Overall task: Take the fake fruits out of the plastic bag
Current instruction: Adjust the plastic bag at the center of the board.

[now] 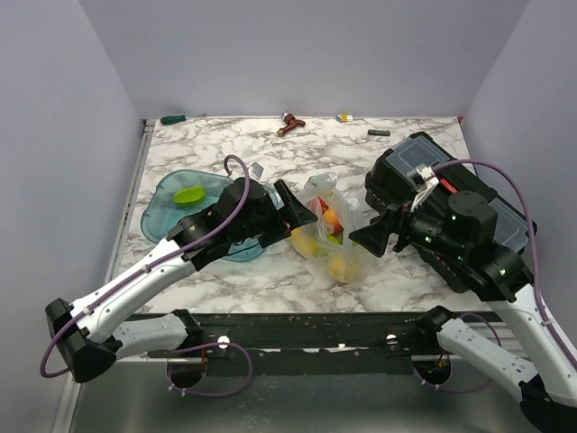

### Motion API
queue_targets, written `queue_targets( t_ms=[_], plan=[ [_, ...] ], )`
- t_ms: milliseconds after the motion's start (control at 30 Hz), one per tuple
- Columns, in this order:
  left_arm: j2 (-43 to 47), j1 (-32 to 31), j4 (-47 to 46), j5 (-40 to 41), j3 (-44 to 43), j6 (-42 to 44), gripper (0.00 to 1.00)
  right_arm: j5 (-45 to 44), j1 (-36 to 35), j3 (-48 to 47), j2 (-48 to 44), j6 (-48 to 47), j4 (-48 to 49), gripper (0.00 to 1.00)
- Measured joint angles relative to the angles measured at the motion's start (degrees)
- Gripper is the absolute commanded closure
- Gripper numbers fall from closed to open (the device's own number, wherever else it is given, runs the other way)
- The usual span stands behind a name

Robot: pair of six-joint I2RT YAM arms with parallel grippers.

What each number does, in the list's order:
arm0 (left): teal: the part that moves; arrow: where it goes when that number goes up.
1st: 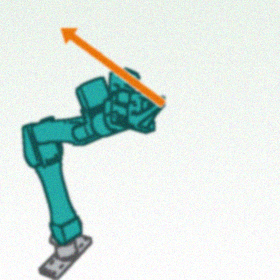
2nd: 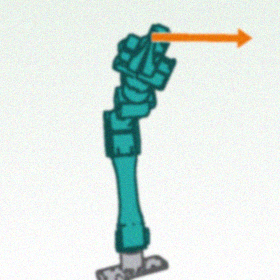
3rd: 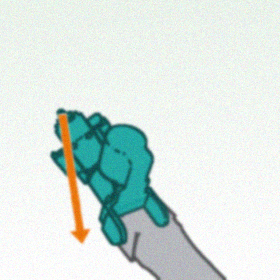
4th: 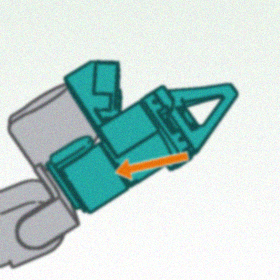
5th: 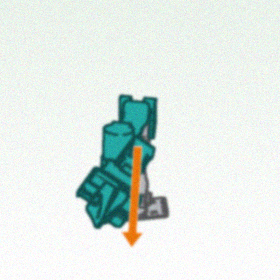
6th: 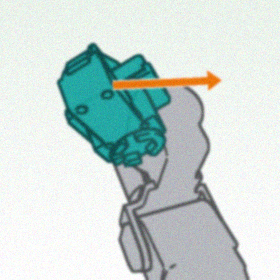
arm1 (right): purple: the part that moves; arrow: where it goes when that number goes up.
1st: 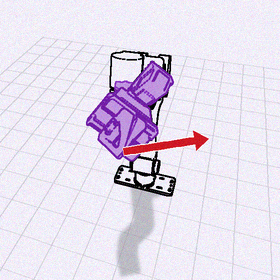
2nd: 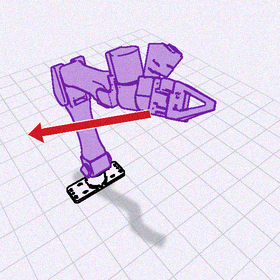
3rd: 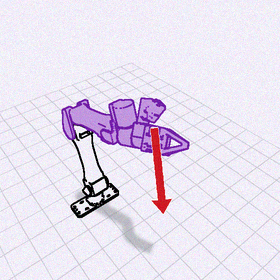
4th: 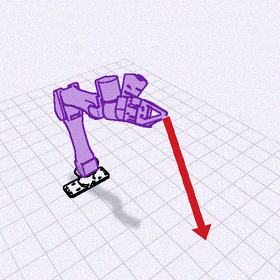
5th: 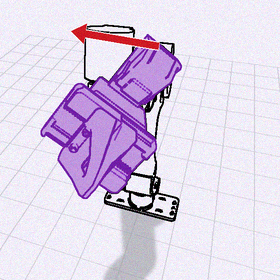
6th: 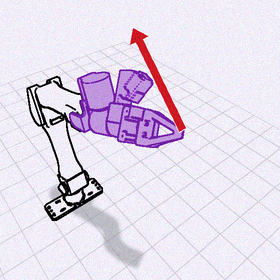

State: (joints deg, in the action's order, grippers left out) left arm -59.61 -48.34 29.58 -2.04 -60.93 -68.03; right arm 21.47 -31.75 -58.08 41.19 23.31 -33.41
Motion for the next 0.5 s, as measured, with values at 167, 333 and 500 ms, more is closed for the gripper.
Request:
queue_targets(
  t_ms=[167, 333, 500],
  plan=[
    [-9.46, -0.35, 3.89, 0.87, -6.08, -8.81, 0.10, -2.19, 0.00, -1.68, -1.42, 0.04, -1.97, 0.05],
    [-14.64, -0.81, 5.79, -0.72, -6.58, -15.78, 0.16, -3.23, 0.00, -2.60, -2.60, 0.07, -3.26, 0.05],
    [-20.46, -0.92, 8.11, -2.08, -8.22, -17.77, 0.34, -3.87, 0.00, -2.71, -2.71, 0.26, -3.91, 0.05]
  ],
)
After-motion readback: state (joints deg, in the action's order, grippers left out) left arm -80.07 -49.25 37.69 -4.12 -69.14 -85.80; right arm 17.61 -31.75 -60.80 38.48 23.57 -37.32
